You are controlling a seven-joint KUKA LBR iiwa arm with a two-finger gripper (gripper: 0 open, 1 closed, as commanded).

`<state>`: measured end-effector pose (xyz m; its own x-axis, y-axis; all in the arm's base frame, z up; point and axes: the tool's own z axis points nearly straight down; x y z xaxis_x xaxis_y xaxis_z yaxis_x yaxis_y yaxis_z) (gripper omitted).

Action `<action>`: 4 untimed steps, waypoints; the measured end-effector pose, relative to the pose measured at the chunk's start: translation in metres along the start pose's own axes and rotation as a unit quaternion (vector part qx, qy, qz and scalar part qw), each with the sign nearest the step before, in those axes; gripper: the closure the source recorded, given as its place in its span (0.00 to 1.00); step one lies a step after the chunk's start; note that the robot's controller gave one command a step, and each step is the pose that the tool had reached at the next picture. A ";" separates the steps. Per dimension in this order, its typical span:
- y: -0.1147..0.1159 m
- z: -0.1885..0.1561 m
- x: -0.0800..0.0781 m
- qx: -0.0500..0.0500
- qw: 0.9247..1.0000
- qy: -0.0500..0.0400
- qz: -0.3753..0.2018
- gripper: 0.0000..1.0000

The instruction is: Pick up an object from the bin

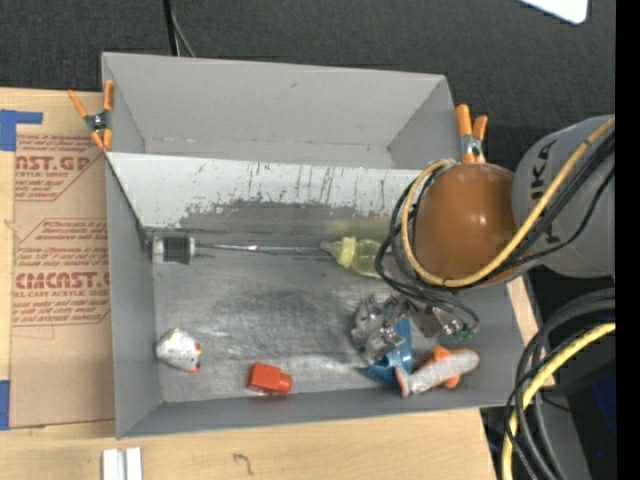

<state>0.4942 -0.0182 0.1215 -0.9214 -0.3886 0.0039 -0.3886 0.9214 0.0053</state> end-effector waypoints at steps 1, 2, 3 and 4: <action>-0.029 -0.113 -0.015 0.004 1.000 -0.005 0.004 0.00; -0.028 -0.111 -0.015 0.003 1.000 -0.003 0.004 0.00; -0.028 -0.087 -0.012 0.005 0.999 -0.006 -0.034 0.00; -0.043 -0.022 -0.006 0.005 0.990 -0.004 -0.143 0.00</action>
Offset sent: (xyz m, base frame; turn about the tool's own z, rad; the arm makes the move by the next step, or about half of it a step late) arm 0.0000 0.0000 0.0000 0.0000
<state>0.5163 -0.0552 0.1429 -0.7732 -0.6341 -0.0048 -0.6341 0.7733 -0.0041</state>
